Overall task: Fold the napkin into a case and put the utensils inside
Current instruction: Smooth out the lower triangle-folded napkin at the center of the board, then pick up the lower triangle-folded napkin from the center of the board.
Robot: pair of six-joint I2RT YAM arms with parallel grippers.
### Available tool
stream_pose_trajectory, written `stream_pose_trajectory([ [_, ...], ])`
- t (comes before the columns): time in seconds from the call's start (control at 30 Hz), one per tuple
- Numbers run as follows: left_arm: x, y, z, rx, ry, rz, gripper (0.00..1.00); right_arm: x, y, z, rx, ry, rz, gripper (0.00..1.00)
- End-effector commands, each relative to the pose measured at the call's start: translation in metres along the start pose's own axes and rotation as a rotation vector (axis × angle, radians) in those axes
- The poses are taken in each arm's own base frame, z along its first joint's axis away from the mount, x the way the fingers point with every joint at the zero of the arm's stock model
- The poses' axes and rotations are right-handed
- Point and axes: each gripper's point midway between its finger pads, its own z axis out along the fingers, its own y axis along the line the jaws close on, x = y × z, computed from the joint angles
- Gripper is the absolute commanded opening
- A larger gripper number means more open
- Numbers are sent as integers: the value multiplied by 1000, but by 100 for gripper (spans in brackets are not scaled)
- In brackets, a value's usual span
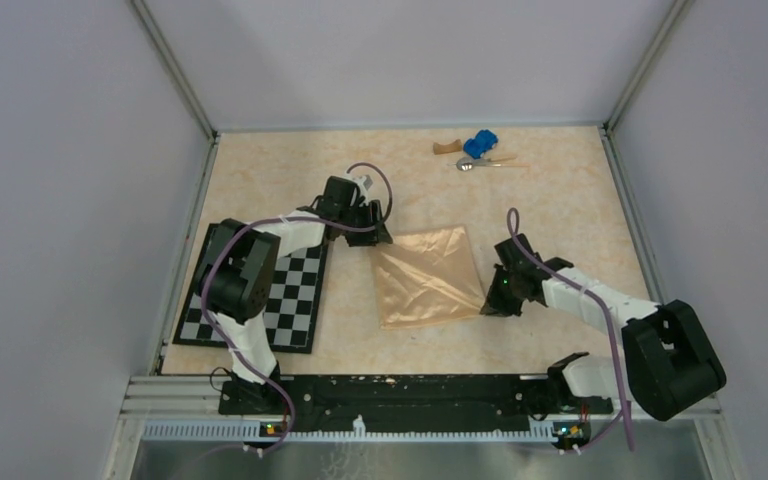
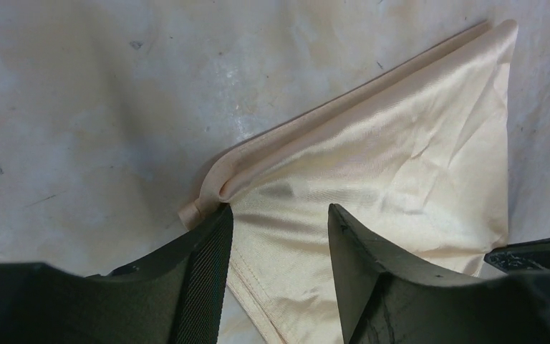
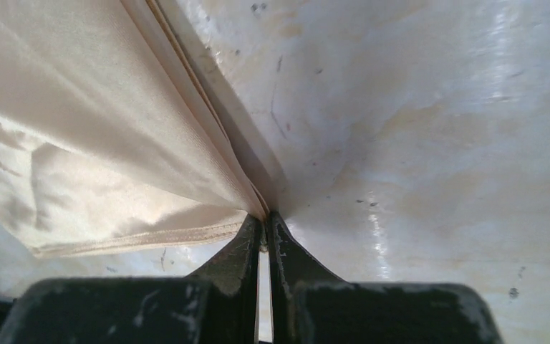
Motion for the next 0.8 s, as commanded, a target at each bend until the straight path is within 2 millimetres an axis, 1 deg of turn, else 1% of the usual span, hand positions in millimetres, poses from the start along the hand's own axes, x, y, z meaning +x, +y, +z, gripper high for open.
stream_pose_trajectory([
  [0.0,6,0,-1,5,1,24,58,-20,-64,1,293,-155,19,0],
  [0.07,1,-12,-15,36,-20,25,59,-29,-64,-2,303,-187,21,0],
  [0.1,-2,-20,-23,60,-30,31,61,-33,-64,-5,313,-198,15,2],
  [0.17,-8,-36,-43,100,-49,44,65,-42,-64,-13,345,-210,-4,8],
  [0.2,-12,-43,-54,110,-66,54,67,-48,-60,-20,350,-222,-22,10],
  [0.23,-16,-48,-66,112,-88,65,69,-56,-51,-29,339,-243,-38,15],
  [0.27,-20,-52,-78,110,-110,79,71,-61,-43,-39,321,-261,-60,22],
  [0.3,-23,-55,-90,102,-133,97,74,-66,-31,-49,287,-287,-91,29],
  [0.33,-26,-54,-100,83,-155,109,77,-68,-17,-60,248,-314,-138,38],
  [0.37,-28,-54,-111,65,-176,117,79,-71,-3,-71,212,-343,-174,47],
  [0.4,-29,-49,-121,42,-189,117,81,-70,10,-81,171,-361,-215,57],
  [0.43,-31,-46,-131,28,-205,116,82,-68,24,-88,126,-361,-269,63],
  [0.47,-30,-45,-144,21,-225,115,83,-59,43,-90,49,-332,-350,68],
  [0.5,-30,-42,-154,15,-242,112,84,-47,64,-88,-34,-288,-439,72],
  [0.53,-29,-39,-162,10,-260,103,85,-29,76,-77,-71,-189,-515,72],
  [0.6,-29,-35,-180,-1,-302,84,87,9,94,-58,-90,-1,-630,73],
  [0.63,-31,-33,-189,-14,-332,72,88,24,101,-51,-70,48,-687,74],
  [0.67,-31,-29,-198,-37,-360,59,88,44,111,-46,-48,75,-764,74],
  [0.7,-30,-29,-206,-45,-383,54,89,57,122,-42,-43,95,-801,74],
  [0.77,-27,-30,-222,-49,-432,48,90,74,137,-34,-37,128,-816,73],
])
